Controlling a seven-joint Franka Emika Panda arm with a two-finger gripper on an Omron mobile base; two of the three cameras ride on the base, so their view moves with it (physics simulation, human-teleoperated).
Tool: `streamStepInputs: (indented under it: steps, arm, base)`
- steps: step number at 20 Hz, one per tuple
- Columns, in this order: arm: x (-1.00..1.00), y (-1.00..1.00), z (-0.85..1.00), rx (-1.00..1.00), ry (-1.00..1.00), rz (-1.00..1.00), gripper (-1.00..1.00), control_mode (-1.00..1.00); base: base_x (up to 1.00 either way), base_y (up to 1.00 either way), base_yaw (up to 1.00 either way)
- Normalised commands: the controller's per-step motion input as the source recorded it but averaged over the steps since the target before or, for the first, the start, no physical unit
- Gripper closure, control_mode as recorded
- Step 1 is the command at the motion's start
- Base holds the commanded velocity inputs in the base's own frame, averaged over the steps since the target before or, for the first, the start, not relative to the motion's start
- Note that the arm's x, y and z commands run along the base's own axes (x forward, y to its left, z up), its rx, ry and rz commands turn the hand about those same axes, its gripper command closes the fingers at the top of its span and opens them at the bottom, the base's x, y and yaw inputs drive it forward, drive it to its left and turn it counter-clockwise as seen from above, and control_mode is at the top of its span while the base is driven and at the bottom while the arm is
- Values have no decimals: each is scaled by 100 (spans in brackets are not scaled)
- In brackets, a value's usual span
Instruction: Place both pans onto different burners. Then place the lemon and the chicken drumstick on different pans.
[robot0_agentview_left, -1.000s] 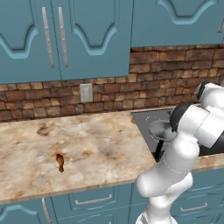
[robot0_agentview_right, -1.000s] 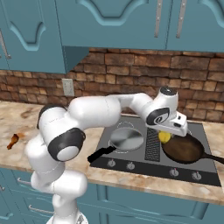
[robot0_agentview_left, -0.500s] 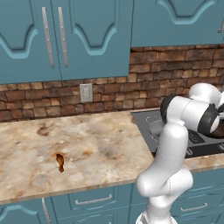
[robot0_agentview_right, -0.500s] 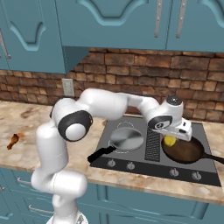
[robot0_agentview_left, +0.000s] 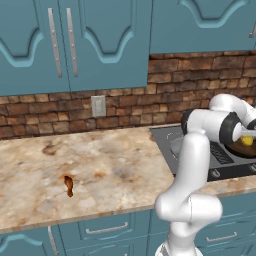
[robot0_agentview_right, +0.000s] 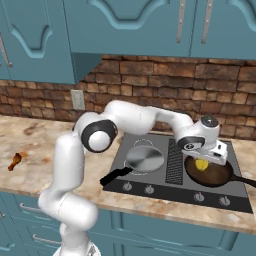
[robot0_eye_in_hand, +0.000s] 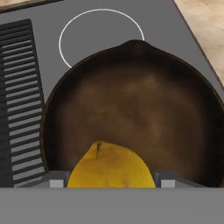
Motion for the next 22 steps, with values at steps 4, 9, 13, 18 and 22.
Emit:
streamStepInputs:
  steps: [4,9,13,18,22]
  arm:
    - [17,-16,-27,0,0,0,100,-100]
    - [8,-1,-20,0,0,0,100,-100]
    - [4,0,-20,0,0,0,100,-100]
    - [8,0,-24,0,0,0,100,-100]
    - [9,0,-24,0,0,0,100,-100]
  base:
    - [0,0,0]
    - [0,0,0]
    - [0,0,0]
    - [0,0,0]
    - [0,0,0]
